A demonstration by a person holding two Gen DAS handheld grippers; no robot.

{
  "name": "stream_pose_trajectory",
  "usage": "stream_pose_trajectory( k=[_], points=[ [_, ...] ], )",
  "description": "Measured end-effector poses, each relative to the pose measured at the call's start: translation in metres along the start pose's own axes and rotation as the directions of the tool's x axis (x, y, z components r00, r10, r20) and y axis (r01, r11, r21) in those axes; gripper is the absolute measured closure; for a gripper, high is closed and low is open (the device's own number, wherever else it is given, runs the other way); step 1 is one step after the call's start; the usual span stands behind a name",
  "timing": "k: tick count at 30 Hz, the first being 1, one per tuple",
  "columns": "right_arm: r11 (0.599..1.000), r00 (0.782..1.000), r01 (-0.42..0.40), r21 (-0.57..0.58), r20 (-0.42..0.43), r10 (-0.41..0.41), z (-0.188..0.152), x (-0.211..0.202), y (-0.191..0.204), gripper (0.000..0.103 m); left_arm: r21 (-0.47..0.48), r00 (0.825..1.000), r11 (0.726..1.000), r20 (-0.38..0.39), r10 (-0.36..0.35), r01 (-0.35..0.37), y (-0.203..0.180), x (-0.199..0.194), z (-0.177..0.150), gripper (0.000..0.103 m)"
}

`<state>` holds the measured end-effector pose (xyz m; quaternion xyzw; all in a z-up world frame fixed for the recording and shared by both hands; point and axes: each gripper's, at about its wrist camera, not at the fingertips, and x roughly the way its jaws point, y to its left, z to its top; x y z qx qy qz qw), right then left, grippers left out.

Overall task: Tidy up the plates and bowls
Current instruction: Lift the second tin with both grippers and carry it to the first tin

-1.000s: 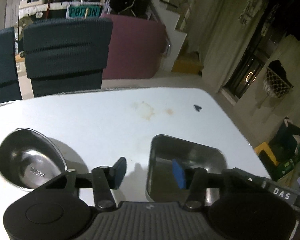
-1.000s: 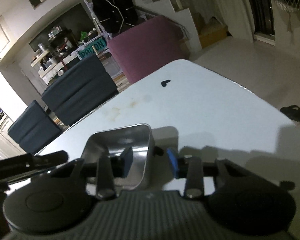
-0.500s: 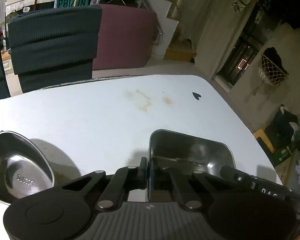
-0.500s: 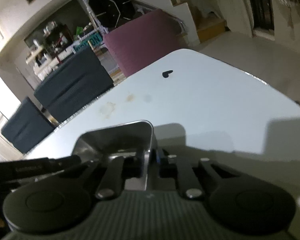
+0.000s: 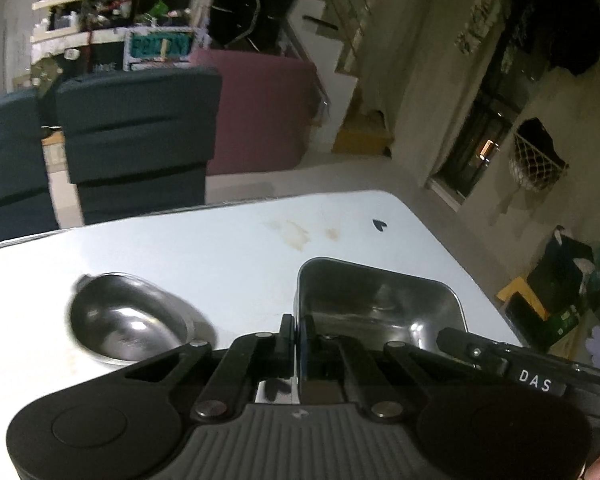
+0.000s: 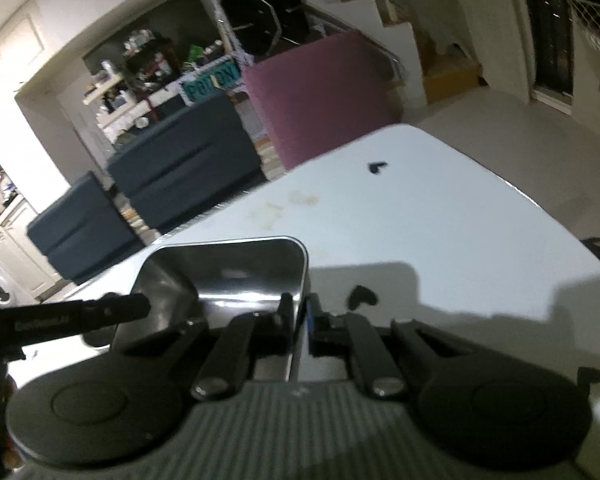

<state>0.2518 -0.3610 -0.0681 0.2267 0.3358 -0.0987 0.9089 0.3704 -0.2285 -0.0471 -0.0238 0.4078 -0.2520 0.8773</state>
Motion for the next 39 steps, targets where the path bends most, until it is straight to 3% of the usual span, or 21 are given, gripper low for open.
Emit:
stream_pose_trajectory(
  k=[9,21,31,39],
  points=[
    [0.993,0.995,-0.098,-0.062,-0.007,0.097,-0.012,-0.051,0.042,0.095,0.003,0.997,0.999,0.068,0.046,-0.046,0.011,-0.087,-0.015,0.100],
    [0.967,0.977,-0.215,-0.138,-0.028,0.213,-0.043,-0.091,0.092,0.093,-0.058,0.988,0.994,0.119,0.098,-0.092,0.050,-0.183,-0.078,0.100],
    [0.920,0.944,-0.325,-0.221,-0.128,0.303,-0.084,-0.095,0.150,0.092,-0.150,0.975,0.973,0.112,0.191,-0.173,0.113,-0.250,-0.141,0.100],
    [0.858,0.914,-0.389,-0.336,-0.256,0.314,-0.127,-0.079,0.213,0.092,-0.215,0.946,0.930,0.060,0.318,-0.299,0.162,-0.283,-0.180,0.101]
  ],
)
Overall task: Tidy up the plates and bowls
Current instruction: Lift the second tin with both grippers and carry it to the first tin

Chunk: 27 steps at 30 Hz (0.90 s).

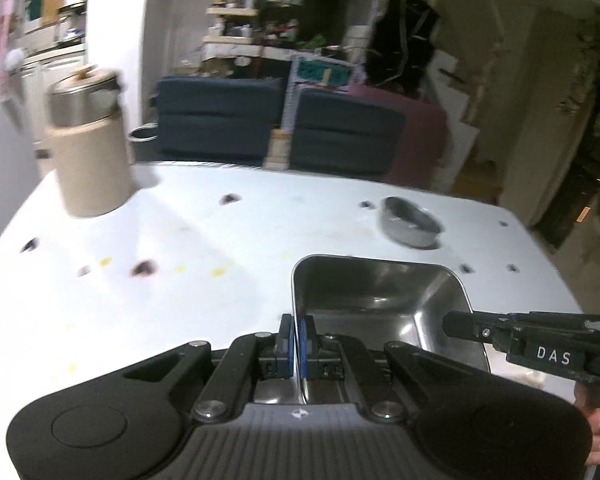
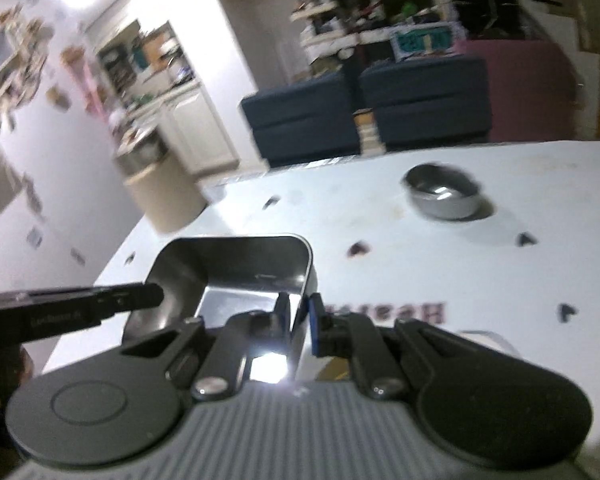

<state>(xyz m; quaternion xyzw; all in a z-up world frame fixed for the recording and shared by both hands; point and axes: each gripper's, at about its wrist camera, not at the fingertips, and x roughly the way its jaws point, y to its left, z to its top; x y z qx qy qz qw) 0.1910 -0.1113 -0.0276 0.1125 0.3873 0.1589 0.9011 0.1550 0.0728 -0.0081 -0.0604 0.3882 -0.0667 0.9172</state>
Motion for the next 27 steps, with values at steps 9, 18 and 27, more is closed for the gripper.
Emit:
stream_pose_trajectory(
  k=[9,18,27],
  points=[
    [0.996,0.993,-0.040,-0.085,-0.118,0.030,-0.015,0.045,0.052,0.091,-0.062,0.994,0.993,-0.054,0.094,-0.097,0.060,0.002,-0.028,0.101],
    [0.995,0.983,-0.062,-0.084,-0.176,0.047,-0.024,0.070,0.077,0.089,-0.053,0.983,0.987,-0.116,0.143,-0.150,0.082,0.012,-0.040,0.101],
    [0.991,0.981,-0.059,-0.120,-0.189,0.036,-0.028,0.084,0.089,0.088,-0.021,0.969,0.983,-0.172,0.176,-0.182,0.087,0.027,-0.043,0.099]
  ],
)
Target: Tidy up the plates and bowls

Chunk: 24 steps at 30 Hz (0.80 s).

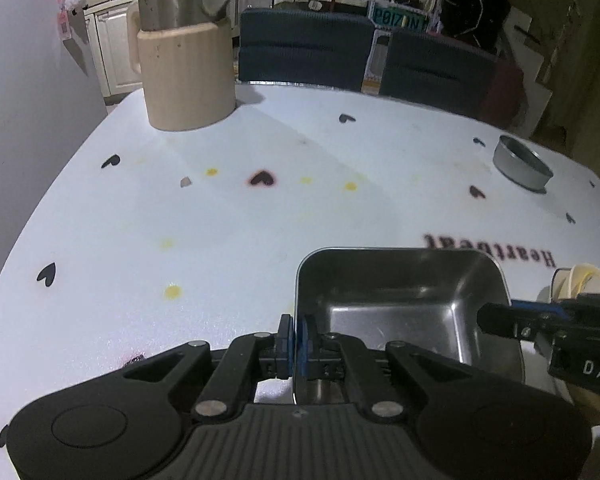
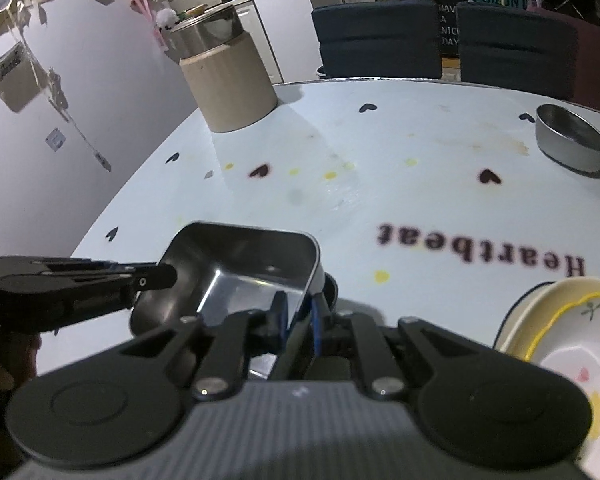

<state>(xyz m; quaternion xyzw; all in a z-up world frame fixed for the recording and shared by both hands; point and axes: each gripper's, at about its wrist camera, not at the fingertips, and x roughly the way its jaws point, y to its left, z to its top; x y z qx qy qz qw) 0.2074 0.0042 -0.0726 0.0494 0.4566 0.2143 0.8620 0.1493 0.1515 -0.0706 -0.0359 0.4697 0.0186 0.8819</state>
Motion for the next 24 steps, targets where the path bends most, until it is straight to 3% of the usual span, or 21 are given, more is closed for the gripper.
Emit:
stream_pose_trajectory(
  k=[24],
  points=[
    [0.998,1.000,0.032,-0.045,0.000,-0.032,-0.003,0.010,0.011,0.088,0.034,0.999,0.999,-0.050,0.013,-0.011,-0.005,0.014,-0.001,0.097]
  ],
)
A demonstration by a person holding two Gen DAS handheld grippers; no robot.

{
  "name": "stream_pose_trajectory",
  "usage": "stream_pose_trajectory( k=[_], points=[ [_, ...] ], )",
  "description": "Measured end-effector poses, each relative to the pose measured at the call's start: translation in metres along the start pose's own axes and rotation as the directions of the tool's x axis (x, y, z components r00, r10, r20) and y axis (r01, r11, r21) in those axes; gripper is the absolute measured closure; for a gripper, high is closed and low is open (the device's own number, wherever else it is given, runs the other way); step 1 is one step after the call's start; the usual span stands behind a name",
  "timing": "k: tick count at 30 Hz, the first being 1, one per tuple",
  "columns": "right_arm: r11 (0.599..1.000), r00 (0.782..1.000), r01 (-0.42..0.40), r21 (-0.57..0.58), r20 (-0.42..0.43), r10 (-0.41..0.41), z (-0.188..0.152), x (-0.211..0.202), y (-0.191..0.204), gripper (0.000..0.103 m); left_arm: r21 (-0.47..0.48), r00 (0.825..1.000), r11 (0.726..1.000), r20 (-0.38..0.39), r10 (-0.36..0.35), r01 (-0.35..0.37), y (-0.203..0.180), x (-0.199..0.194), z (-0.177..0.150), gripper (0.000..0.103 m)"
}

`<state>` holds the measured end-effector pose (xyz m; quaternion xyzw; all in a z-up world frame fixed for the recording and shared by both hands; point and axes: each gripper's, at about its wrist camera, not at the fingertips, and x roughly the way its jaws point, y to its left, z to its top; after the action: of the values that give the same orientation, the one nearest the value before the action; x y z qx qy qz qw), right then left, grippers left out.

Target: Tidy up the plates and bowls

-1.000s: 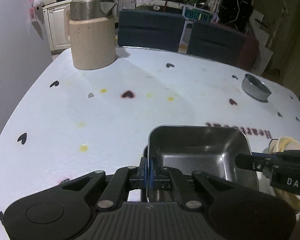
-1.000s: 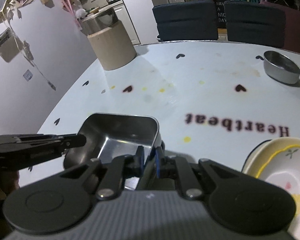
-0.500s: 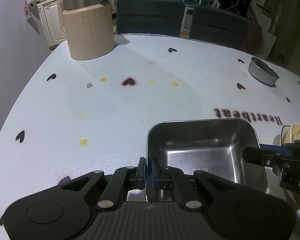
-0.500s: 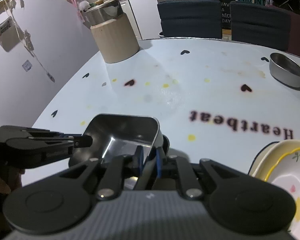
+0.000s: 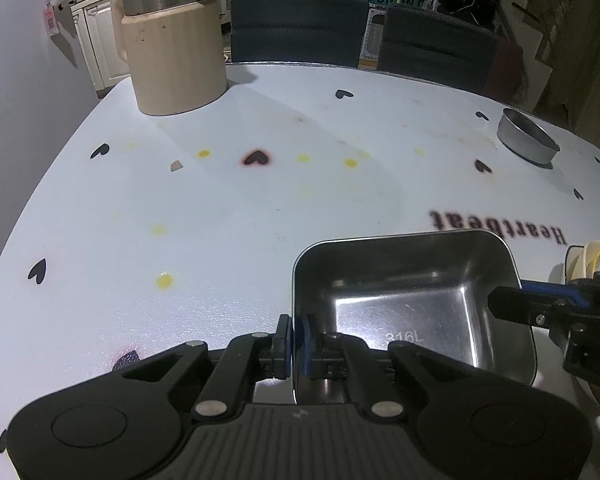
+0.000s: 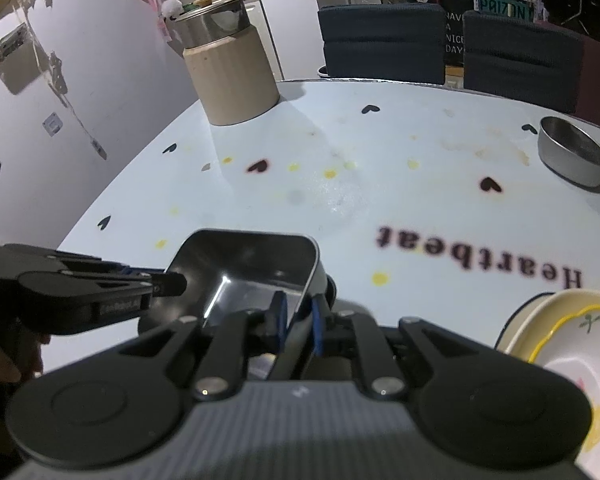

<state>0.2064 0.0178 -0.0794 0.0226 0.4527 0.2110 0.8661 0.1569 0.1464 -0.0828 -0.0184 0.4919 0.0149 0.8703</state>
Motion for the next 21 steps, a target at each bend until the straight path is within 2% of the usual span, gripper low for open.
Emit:
stream_pose_trajectory(
  k=[16,21],
  points=[
    [0.999,1.000,0.002,-0.044,-0.018,-0.003,0.001,0.003,0.002,0.088,0.040,1.000,0.999,-0.028,0.010,-0.009,-0.003,0.011,-0.001,0.095],
    [0.997,0.997,0.037,-0.075,-0.060,-0.041,-0.001,0.009,0.002,0.091,0.043,0.999,0.999,-0.038,0.009,-0.007,-0.005,0.012,-0.002,0.093]
  ],
)
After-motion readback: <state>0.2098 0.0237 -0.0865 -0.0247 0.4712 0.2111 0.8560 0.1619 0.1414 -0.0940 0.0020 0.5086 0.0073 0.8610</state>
